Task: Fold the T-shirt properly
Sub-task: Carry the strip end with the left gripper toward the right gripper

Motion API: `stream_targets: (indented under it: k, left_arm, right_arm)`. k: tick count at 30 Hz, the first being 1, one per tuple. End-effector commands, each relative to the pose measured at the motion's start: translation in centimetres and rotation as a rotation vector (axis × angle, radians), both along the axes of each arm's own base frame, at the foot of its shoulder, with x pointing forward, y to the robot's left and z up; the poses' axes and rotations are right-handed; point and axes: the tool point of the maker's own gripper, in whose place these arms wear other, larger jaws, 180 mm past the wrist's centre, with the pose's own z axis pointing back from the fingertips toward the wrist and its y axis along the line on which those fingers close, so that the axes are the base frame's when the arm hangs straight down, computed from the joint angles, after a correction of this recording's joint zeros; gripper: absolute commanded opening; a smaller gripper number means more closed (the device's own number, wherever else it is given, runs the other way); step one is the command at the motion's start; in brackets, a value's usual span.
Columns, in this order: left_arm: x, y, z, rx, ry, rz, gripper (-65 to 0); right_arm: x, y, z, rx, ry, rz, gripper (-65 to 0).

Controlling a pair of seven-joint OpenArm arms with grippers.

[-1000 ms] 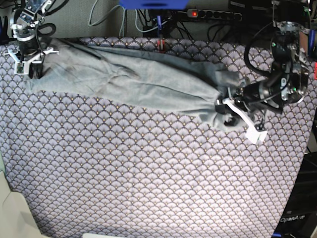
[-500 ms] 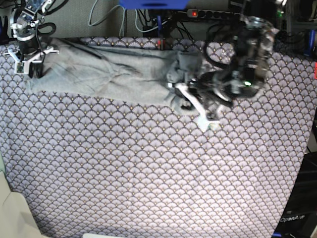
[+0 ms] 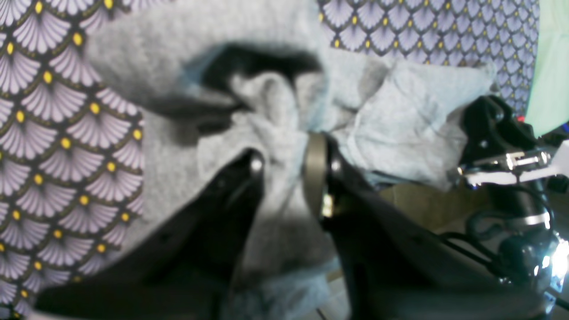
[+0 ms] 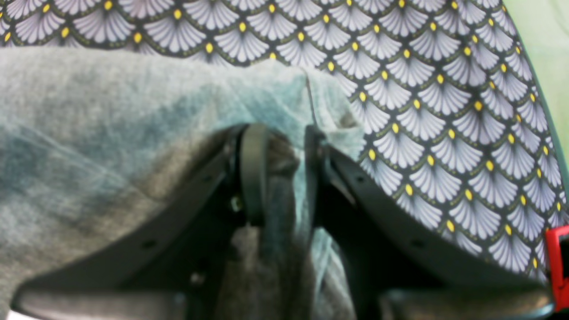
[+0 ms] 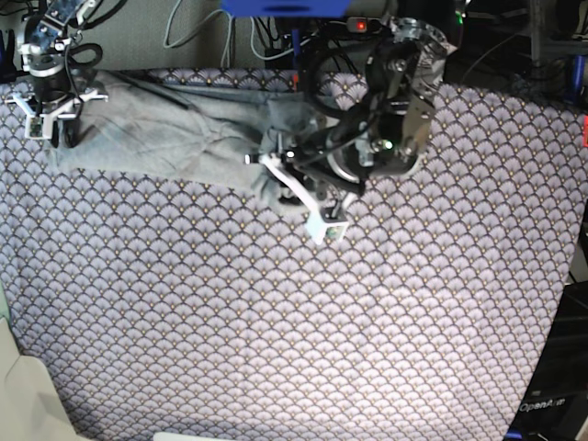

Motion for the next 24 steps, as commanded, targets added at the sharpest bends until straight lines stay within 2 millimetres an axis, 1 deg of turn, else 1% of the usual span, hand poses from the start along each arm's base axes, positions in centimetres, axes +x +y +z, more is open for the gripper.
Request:
stream_targets:
  k: [1,4,7,13,19,21,24]
  left_arm:
    - [0.0,-1.0,0.4,-0.02,-0.01,-0.021,-65.0]
    - [-0.7,-1.7,-0.5,-0.006,0.017,-0.053,-65.0]
    - [-0.9,-1.7,-1.1,0.004,0.036,-0.058,-65.0]
    - [-0.8,-2.0,-0.7,-0.012,0.03,-0.058,-65.0]
    - [-0.7,-4.1,0.5,-0.073,0.027,-0.061,-65.0]
    - [-0.3,-4.4,0.7,-0.073,0.02,-0.06,-65.0]
    - [-0.4,-4.3,0.2,-0.064,0.032,-0.06,-65.0]
  right_arm:
    - [0.5,-0.4,1.3,-0.016,-0.047,0.009,-49.3]
    - [0.5,-0.4,1.4,-0.015,-0.048,0.009,-49.3]
    - [0.6,-0.5,1.4,-0.016,-0.048,0.009,-49.3]
    - [0.6,-0.5,1.4,-0.016,-0.048,0.009,-49.3]
    - [0.6,-0.5,1.4,-0.016,-0.048,0.009,-49.3]
    - [0.6,-0.5,1.4,-0.016,-0.048,0.009,-49.3]
    - [0.6,-0.5,1.4,-0.018,-0.048,0.01,-49.3]
